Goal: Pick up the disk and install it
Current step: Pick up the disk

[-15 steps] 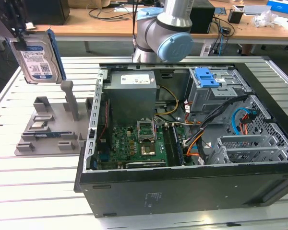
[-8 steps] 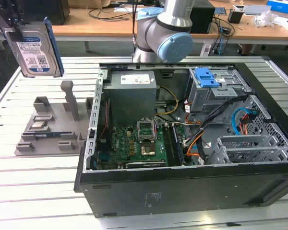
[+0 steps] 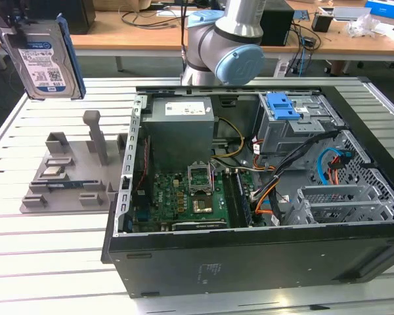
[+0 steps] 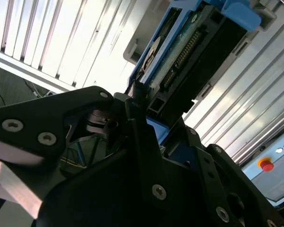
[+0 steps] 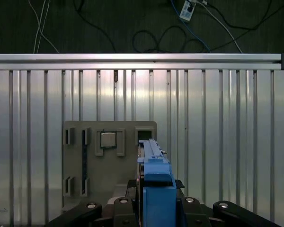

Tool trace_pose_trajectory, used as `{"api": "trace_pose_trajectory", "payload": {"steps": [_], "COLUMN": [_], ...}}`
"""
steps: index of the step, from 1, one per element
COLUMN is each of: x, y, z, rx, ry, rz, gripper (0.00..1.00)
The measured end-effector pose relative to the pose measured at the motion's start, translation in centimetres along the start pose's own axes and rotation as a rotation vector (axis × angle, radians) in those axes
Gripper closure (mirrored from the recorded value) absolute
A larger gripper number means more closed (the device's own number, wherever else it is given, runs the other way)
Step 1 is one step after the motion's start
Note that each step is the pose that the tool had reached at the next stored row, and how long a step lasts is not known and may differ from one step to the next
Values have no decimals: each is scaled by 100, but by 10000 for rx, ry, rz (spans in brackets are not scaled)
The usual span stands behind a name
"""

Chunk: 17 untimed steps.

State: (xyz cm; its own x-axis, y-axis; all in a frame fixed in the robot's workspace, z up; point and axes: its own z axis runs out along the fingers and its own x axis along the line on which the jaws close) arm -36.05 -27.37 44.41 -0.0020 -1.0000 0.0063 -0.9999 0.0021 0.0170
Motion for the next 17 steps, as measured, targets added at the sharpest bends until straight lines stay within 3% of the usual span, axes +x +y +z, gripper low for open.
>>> {"api": "trace_pose_trajectory", "payload": {"steps": [8,10,14,15,16,17], "x": [1,2,2,3,5,11], "y": [4,6,8,8,9,9], "z": [-241,-349,-472,-496,-504,-509], "rx": [0,0,-1,-1,-1,0], "ry": [0,-2,-32,-91,-211,-450], "rz": [0,0,0,-2,-4,-7], "gripper": [64,64,64,64,64,64]}}
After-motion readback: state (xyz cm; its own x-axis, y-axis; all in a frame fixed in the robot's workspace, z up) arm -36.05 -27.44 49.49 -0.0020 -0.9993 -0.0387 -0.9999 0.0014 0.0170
